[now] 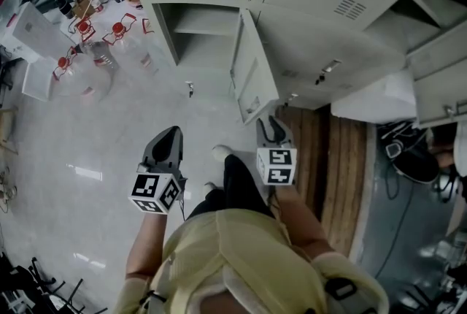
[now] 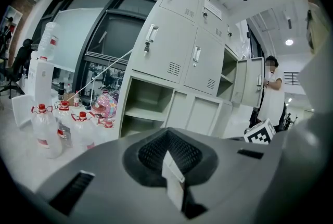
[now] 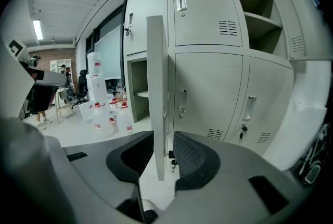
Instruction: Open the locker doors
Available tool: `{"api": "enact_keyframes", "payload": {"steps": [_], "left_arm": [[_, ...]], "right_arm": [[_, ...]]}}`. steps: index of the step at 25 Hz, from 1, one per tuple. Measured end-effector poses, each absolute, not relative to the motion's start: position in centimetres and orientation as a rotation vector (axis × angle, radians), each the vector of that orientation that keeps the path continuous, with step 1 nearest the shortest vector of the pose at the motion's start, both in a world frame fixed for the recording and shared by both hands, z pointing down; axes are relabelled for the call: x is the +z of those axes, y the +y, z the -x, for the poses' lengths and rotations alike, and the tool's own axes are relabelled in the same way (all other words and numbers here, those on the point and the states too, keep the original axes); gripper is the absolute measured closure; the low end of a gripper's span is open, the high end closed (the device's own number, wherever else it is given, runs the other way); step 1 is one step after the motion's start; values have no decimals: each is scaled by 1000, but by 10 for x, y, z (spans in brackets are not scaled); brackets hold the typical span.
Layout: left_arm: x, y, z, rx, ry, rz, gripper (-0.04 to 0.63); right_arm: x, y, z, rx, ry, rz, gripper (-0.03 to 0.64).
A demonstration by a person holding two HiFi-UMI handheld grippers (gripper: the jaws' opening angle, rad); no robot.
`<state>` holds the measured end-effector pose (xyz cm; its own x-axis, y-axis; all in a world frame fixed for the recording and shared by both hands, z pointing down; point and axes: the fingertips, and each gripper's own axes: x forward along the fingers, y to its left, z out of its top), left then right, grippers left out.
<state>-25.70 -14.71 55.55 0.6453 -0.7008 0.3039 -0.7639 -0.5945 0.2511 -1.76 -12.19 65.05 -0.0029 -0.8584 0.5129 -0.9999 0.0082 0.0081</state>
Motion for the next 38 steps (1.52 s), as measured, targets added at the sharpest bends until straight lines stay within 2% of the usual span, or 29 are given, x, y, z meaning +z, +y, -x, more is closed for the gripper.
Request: {"api": "enact_keyframes", "payload": {"steps": [11, 29, 38], "left_arm": [[557, -139, 259, 242, -1149, -2499, 603], [505, -147, 260, 201, -1190, -2573, 603], [488, -149, 262, 157, -1207, -2590, 603]], "right_arm": [[596, -96, 4, 469, -1964, -1996, 502], [491, -103, 19, 444, -2241, -1995, 515], [472, -103, 30, 468, -2300, -2002, 583]]}}
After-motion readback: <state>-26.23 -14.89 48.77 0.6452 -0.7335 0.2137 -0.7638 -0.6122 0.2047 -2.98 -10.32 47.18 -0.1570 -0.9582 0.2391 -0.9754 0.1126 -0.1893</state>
